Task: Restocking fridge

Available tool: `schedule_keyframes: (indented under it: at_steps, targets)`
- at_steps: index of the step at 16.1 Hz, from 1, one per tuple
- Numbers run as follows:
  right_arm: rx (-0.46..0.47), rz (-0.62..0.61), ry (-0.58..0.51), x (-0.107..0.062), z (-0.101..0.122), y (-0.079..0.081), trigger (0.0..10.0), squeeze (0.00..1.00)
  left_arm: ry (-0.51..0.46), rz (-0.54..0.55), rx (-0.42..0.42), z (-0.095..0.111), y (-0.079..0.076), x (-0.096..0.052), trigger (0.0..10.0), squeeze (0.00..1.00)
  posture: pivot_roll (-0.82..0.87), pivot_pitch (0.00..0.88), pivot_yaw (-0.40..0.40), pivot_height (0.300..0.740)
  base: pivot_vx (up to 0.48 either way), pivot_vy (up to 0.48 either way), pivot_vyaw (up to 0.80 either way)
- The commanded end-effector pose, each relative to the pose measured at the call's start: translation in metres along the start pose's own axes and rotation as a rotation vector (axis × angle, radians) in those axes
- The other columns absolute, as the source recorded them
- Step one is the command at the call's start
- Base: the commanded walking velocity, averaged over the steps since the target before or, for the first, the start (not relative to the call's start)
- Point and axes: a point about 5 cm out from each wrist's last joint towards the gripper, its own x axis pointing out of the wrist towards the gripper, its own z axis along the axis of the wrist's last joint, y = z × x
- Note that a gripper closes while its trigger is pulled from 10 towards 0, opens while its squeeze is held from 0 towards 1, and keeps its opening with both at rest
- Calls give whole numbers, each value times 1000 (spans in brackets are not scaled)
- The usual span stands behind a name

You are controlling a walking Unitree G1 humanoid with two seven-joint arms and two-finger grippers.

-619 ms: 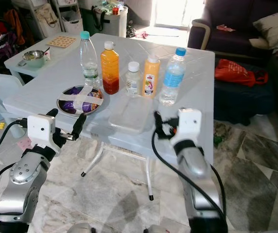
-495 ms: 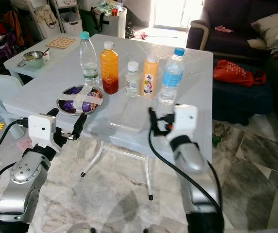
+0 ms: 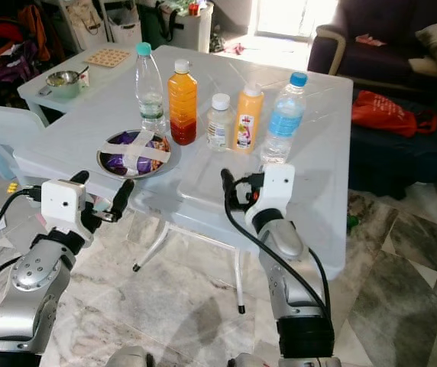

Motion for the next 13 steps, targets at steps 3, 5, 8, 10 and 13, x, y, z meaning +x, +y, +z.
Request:
schedule_keyframes:
  at_steps: [3,5,8,10,13]
  targets:
    - [25,-44,-11,1,3,-4,10000,0,-8,-16,3,4,-2,2,10000,0,106,11,-7,740,0,0,0]
    - [76,-41,32,3,-5,-2,10000,0,-6,-22,-6,4,-3,3,10000,0,106,11,-7,740,0,0,0]
    - [151,-29,107,8,-15,7,10000,0,-9,-26,-7,6,-4,4,10000,0,116,20,-11,740,0,0,0]
    - [179,-9,121,8,-17,14,10000,0,-8,-25,-4,6,-4,2,10000,0,119,23,-13,740,0,0,0]
    - [225,1,198,9,-23,21,6863,0,-7,-25,-4,6,-4,2,10000,0,118,26,-15,740,0,0,0]
